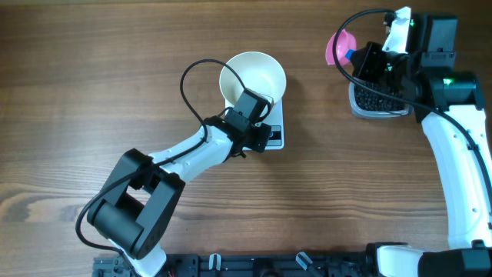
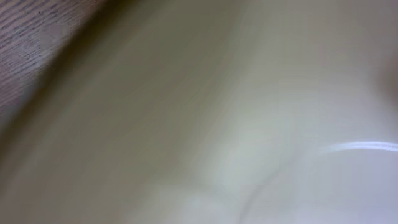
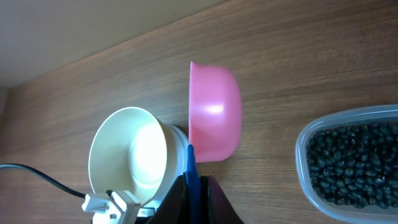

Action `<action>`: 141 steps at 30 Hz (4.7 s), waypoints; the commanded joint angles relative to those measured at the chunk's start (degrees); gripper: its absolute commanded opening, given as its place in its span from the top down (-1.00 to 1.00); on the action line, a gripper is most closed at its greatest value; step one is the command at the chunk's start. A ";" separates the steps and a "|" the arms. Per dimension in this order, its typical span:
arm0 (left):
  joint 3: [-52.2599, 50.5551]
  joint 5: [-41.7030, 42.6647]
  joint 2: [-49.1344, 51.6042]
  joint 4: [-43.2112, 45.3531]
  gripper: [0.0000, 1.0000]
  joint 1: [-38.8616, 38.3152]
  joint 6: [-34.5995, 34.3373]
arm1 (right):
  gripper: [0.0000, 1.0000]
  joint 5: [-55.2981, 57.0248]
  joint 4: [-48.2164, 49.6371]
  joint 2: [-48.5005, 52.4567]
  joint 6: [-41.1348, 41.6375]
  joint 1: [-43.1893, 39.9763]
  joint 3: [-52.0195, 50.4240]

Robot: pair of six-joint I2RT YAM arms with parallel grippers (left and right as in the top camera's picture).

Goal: Scoop item into bowl and weigh 150g on scale

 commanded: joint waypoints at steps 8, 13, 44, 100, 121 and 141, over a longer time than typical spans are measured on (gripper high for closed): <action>-0.79 -0.85 3.54 -2.03 0.92 -1.68 0.96 | 0.92 0.35 -0.22 0.37 -0.92 -0.04 0.94; -0.79 -1.31 3.56 -1.99 0.92 -1.92 0.94 | 0.91 0.35 -0.31 0.37 -0.94 -0.04 0.94; -0.28 3.13 -28.52 -21.18 0.92 7.74 7.19 | 0.92 0.37 -0.09 0.37 -0.96 -0.04 0.94; -9.33 40.81 -25.57 -18.49 0.92 39.21 62.60 | 0.91 0.98 0.28 0.37 -2.43 -0.04 0.37; -10.14 29.00 -22.23 -13.92 0.92 29.64 55.69 | 0.91 0.98 0.09 0.37 -2.40 -0.04 0.37; -10.14 29.40 -22.23 -14.78 -1.00 29.64 55.71 | 0.92 0.98 0.17 0.37 -2.40 -0.04 0.37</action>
